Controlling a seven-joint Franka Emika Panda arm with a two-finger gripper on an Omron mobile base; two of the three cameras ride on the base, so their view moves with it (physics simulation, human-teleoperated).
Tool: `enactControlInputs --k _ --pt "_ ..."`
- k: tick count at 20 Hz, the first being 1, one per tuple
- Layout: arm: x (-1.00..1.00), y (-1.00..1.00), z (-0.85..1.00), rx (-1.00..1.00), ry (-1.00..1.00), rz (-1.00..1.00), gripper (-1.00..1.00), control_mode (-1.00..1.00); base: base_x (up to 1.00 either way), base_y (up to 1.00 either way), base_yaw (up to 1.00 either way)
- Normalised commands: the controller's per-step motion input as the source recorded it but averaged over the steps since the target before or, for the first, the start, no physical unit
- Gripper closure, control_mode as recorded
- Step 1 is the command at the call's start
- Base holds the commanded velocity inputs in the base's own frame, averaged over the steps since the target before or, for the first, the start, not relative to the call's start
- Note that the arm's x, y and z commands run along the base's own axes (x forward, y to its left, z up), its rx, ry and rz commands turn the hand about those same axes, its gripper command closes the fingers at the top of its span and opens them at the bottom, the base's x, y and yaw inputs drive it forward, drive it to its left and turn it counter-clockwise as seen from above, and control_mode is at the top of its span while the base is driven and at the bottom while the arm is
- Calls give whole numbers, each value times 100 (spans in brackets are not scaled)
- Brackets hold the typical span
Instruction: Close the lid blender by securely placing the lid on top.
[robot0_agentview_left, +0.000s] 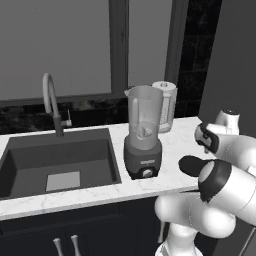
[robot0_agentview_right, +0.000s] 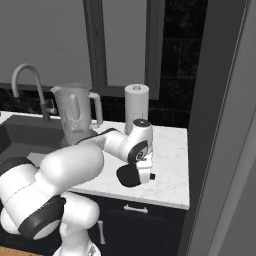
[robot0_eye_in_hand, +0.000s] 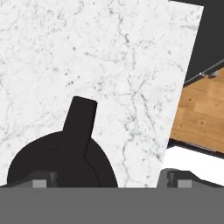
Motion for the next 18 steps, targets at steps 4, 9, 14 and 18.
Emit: enactControlInputs --k 4,9,14,18 --pt "24 0 -24 0 0 0 -100 -100 0 0 0" --pt "21 -2 -23 1 0 0 -100 -100 0 0 0" --pt "19 -4 -21 1 0 0 -100 -100 0 0 0" --pt "18 -5 -18 1 0 0 -100 -100 0 0 0"
